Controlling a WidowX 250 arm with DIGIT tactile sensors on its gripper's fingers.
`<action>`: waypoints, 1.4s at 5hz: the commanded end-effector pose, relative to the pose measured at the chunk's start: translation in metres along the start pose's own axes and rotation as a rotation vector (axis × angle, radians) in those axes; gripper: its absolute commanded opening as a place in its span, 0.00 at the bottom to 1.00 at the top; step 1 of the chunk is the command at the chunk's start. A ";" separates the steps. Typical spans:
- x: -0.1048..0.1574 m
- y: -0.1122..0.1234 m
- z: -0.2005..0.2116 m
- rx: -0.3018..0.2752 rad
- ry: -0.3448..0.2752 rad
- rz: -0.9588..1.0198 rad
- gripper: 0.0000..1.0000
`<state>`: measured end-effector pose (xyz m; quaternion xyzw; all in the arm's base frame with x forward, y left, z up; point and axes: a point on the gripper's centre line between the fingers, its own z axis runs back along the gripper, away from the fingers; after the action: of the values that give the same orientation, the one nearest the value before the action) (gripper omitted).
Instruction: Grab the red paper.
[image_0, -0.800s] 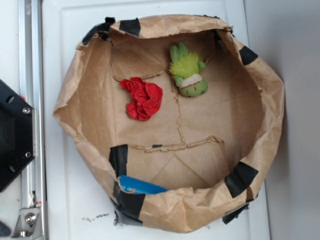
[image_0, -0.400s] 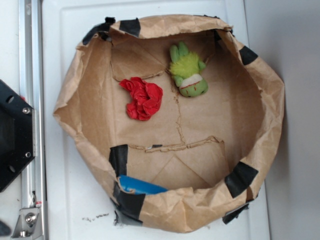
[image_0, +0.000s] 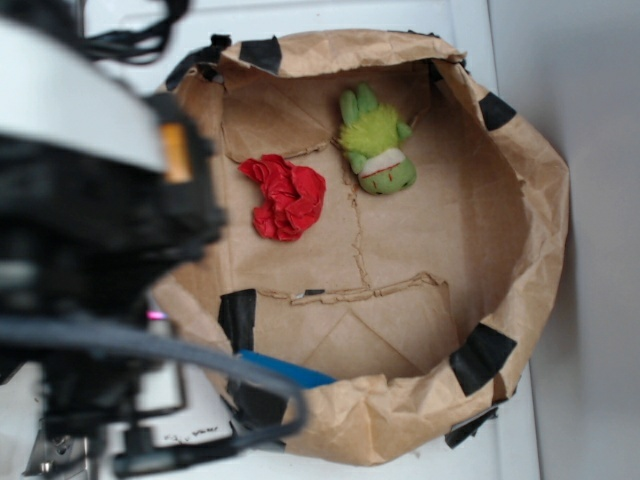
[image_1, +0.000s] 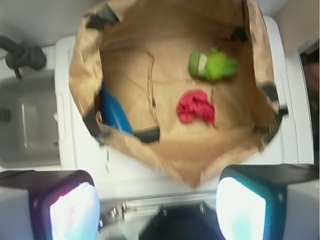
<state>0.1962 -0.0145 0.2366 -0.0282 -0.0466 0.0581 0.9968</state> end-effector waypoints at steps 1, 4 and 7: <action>0.032 0.015 -0.020 -0.001 -0.089 -0.290 1.00; 0.050 0.032 -0.081 0.027 0.072 -0.534 1.00; 0.038 0.051 -0.134 0.051 0.059 -0.652 1.00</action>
<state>0.2373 0.0328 0.0975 0.0049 -0.0096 -0.2648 0.9642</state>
